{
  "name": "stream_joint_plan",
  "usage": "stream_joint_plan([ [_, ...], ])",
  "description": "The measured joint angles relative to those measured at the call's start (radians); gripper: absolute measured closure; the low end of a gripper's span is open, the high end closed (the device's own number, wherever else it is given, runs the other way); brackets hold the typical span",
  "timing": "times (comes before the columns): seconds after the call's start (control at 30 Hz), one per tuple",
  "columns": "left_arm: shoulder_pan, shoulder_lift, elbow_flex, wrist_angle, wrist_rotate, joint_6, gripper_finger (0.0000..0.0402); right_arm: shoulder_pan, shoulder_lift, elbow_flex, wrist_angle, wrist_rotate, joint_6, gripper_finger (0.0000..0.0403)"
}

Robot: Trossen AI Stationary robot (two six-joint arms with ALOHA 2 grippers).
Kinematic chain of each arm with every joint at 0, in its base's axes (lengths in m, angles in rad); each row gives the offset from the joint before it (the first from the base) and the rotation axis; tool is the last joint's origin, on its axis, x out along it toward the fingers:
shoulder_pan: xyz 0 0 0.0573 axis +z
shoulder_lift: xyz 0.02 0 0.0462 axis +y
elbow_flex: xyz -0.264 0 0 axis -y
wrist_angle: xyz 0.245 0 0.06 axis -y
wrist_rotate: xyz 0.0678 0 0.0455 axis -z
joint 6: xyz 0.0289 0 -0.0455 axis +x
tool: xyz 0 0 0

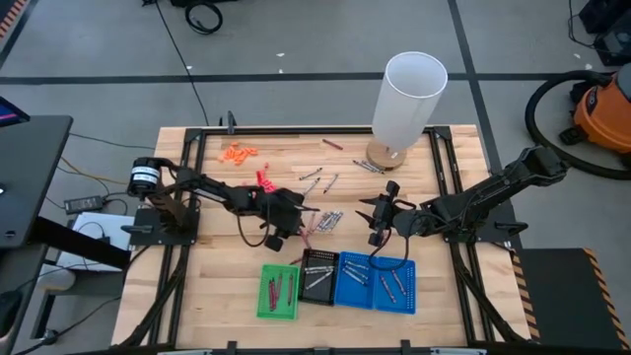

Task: Sort crayons
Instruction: Put the red crayon into the green bin

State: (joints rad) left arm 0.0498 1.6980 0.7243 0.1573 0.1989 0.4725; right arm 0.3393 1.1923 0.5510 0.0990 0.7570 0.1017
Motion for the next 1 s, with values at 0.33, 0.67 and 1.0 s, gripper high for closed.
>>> stream_joint_plan([
  [0.33, 0.024, 0.066, 0.003, 0.015, 0.063, -0.052, 0.0259, 0.0, 0.0, 0.0, 0.008, -0.005, 0.0, 0.0244],
  [0.67, 0.026, 0.06, 0.005, -0.06, 0.12, -0.092, 0.0261, 0.0, 0.0, 0.0, 0.016, -0.017, -0.005, 0.0244],
  [1.0, 0.026, 0.062, 0.004, -0.079, 0.123, -0.115, 0.0323, 0.0, 0.0, 0.0, 0.016, -0.018, -0.011, 0.0244],
])
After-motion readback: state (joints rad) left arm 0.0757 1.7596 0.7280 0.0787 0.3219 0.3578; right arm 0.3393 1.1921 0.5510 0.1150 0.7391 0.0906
